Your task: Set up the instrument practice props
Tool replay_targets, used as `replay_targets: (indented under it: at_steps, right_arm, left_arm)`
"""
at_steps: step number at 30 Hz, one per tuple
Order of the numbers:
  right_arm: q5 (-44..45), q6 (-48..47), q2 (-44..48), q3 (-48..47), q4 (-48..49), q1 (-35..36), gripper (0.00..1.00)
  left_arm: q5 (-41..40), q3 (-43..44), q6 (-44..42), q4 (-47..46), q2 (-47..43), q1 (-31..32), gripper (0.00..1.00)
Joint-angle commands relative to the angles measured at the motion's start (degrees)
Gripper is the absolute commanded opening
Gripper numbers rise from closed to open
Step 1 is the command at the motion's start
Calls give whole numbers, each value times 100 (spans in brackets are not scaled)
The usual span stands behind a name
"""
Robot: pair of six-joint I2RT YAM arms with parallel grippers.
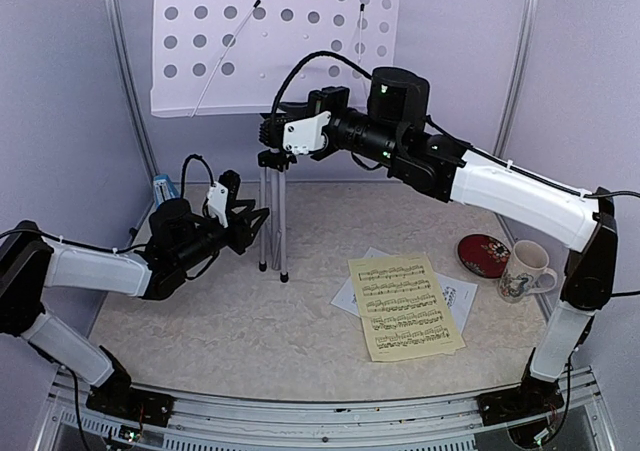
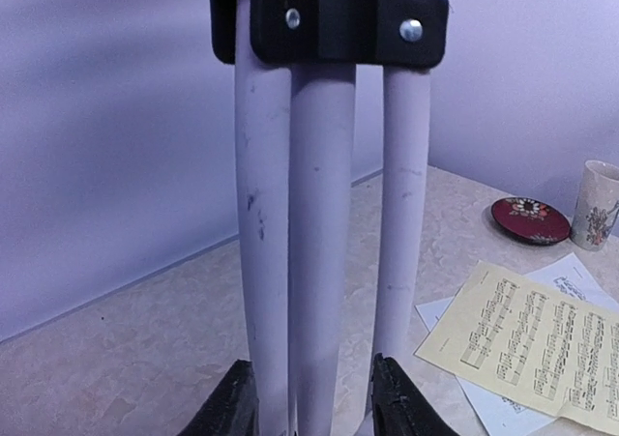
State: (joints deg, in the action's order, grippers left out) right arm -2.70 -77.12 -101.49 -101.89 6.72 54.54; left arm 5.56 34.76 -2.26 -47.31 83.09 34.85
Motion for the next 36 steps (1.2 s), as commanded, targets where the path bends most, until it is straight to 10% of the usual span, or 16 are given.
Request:
replay_targets:
  at_steps: [1, 15, 36]
  right_arm:
    - [-4, -145, 227, -705, 1550, 63, 0]
    - [29, -214, 187, -593, 1681, 118, 0]
    - [59, -317, 196, -490, 1786, 183, 0]
  left_arm:
    - [72, 351, -488, -272, 249, 46, 36]
    - [-1153, -89, -1022, -936, 185, 871, 20]
    - [-1054, 534, -566, -862, 937, 471, 9]
